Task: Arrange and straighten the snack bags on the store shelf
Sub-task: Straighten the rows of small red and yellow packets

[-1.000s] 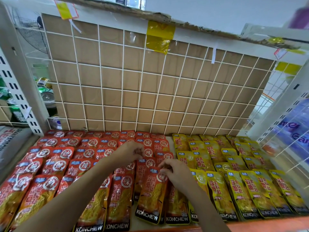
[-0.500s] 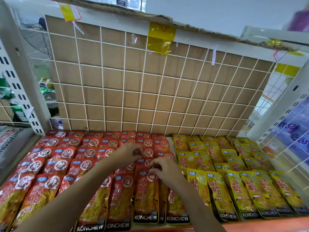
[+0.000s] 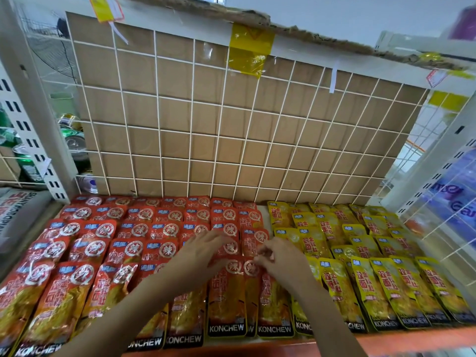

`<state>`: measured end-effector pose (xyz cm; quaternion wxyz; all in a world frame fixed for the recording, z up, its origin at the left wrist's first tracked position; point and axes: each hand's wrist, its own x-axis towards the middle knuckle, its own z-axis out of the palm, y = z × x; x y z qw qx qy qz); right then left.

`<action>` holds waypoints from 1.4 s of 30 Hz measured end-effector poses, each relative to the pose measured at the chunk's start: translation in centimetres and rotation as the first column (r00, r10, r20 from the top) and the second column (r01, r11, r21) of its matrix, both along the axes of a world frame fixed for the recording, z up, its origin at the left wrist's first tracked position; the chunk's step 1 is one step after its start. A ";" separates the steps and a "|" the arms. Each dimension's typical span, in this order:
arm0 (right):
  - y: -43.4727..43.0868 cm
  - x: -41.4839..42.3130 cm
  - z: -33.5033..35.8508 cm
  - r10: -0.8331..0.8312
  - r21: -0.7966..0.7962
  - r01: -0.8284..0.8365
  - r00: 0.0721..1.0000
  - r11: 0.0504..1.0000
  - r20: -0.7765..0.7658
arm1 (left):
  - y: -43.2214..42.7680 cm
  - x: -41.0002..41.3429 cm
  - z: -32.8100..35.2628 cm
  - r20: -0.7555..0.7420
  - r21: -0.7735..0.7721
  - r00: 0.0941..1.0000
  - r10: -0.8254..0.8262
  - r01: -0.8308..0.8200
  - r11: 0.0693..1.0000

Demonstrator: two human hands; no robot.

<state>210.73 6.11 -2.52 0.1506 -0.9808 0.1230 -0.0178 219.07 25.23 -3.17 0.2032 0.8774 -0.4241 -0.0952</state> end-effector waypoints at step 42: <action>-1.7 0.7 0.2 0.216 0.099 -0.233 0.964 0.967 0.158 | 0.5 -6.7 -5.8 0.334 0.050 0.854 0.399 -0.439 0.897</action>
